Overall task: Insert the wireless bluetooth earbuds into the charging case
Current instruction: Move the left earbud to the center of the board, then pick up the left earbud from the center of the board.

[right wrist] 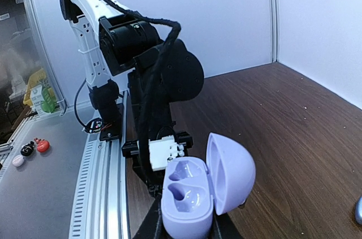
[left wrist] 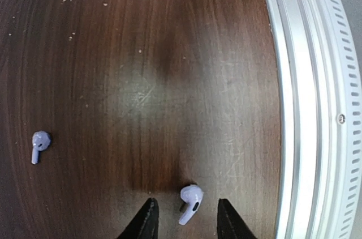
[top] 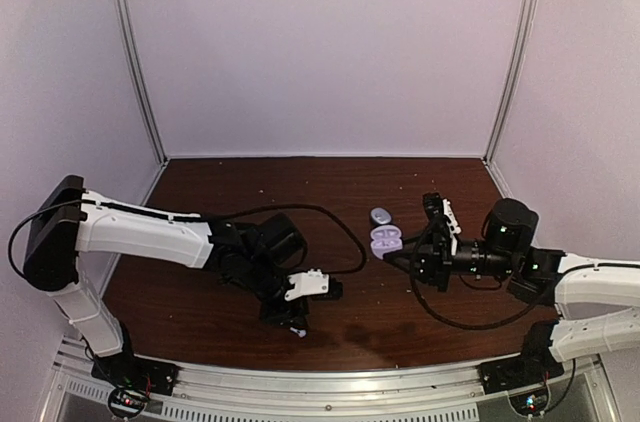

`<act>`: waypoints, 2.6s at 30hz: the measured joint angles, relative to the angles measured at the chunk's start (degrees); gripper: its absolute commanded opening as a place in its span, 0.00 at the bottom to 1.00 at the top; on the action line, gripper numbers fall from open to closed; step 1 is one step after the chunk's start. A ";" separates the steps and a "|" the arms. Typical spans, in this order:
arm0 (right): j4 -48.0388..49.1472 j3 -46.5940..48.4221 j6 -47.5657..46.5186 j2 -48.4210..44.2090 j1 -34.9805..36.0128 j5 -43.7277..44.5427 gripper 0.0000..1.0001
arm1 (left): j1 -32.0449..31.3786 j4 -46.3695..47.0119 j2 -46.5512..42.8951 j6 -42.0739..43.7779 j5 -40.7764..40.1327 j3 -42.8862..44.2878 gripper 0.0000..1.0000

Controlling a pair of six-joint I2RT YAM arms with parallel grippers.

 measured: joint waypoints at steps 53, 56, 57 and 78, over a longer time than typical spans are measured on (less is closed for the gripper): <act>-1.77 -0.87 1.27 -2.23 -2.78 0.11 0.00 | 6.10 -20.74 20.87 -9.86 -16.46 24.96 0.32; -2.01 -0.87 1.27 -2.23 -2.80 0.11 0.00 | 6.10 -21.92 21.81 -10.14 -16.83 25.38 0.35; -2.08 -0.87 1.27 -2.23 -2.80 0.11 0.00 | 6.10 -22.36 22.10 -10.16 -16.83 25.38 0.37; -0.22 -1.77 0.37 -2.38 -2.80 0.13 0.00 | 6.43 -23.82 22.49 -10.80 -16.87 25.53 0.14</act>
